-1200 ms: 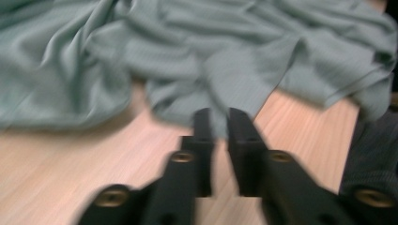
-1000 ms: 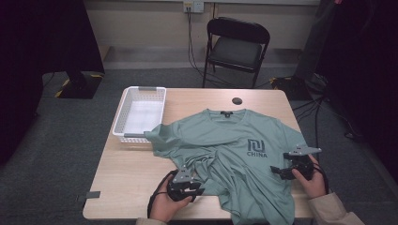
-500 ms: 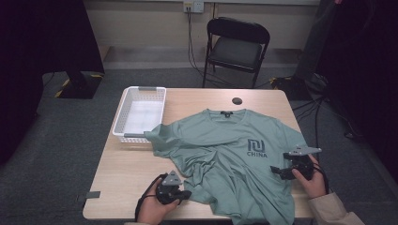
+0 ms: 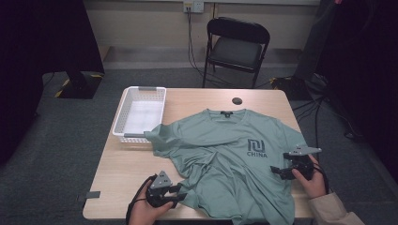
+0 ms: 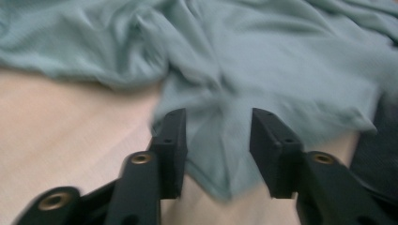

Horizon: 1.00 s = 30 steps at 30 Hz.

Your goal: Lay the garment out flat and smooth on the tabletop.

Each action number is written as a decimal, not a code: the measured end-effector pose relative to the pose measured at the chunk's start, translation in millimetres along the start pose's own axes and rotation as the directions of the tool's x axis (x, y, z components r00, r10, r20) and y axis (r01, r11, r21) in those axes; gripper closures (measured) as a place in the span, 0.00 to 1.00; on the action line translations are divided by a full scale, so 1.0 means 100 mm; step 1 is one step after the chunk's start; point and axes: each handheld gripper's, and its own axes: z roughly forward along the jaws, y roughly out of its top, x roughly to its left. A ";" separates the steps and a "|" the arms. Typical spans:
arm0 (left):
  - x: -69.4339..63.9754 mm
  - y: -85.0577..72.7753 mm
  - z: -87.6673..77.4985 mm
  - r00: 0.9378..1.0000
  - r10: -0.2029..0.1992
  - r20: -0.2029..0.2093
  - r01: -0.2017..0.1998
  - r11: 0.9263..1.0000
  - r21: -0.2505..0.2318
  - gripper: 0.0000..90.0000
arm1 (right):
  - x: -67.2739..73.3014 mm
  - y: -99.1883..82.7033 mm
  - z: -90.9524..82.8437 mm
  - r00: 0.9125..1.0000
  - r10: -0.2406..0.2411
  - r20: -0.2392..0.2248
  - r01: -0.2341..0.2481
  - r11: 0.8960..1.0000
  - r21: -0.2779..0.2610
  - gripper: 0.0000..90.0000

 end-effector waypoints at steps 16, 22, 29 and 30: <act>0.03 0.16 0.22 0.999 -0.004 -0.032 0.007 0.995 0.096 0.97 | 0.00 0.00 0.00 1.000 0.000 0.000 0.000 1.000 0.000 0.12; 0.02 0.03 0.07 1.000 -0.026 -0.013 0.028 0.995 0.096 0.98 | 0.00 0.00 0.00 1.000 0.000 0.000 0.000 1.000 0.000 0.12; -0.01 -0.08 -0.04 0.999 -0.037 -0.001 0.036 0.995 0.090 0.98 | 0.00 0.00 0.00 1.000 0.000 0.000 0.000 1.000 0.000 0.12; 0.00 -0.09 -0.05 0.999 -0.039 0.001 0.039 0.995 0.088 0.98 | 0.00 0.00 0.00 1.000 0.000 0.000 0.000 1.000 0.000 0.12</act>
